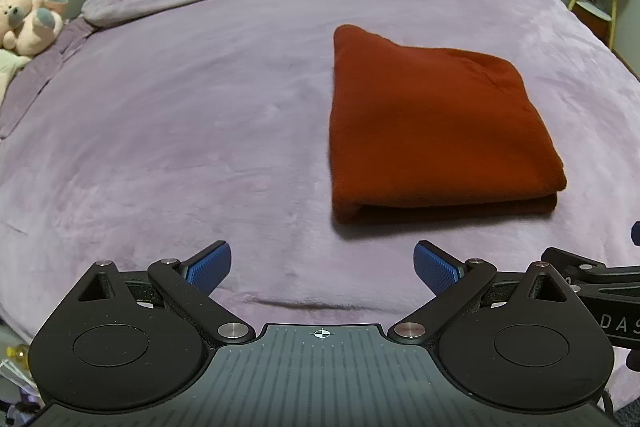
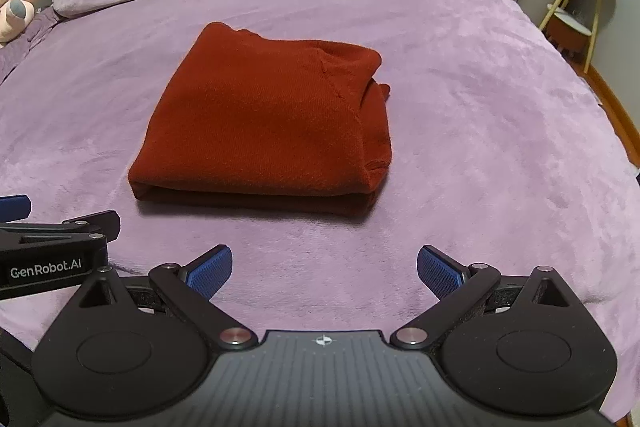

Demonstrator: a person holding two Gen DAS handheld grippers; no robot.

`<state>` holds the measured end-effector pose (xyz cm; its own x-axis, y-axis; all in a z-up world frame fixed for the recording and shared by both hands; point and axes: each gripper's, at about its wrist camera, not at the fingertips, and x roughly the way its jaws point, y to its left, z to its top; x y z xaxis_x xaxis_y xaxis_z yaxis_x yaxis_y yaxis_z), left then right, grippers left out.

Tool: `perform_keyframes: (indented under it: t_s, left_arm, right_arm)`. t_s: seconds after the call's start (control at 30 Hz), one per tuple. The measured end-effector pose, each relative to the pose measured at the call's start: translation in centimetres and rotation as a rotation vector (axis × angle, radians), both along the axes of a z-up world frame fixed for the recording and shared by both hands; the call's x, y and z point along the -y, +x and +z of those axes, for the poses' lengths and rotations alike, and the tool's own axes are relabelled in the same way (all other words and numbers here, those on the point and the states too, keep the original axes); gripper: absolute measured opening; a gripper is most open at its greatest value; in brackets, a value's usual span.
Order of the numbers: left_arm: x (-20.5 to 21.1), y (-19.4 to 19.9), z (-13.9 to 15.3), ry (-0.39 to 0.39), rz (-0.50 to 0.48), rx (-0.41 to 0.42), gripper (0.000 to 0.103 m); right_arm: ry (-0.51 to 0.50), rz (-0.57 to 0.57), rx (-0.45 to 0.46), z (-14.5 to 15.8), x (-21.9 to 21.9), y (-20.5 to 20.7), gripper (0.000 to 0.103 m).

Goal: Fold small clothes

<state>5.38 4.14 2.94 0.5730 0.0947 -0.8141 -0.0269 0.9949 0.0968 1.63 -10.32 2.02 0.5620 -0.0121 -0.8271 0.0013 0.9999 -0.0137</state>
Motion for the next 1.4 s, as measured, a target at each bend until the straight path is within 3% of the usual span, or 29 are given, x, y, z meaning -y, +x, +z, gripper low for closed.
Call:
perform_keyframes:
  t_s: [1.4]
  left_arm:
    - [1.1,0.0,0.1,0.022,-0.023,-0.011,0.101]
  right_arm:
    - [0.018,-0.014,0.026,0.0,0.8,0.0,0.099]
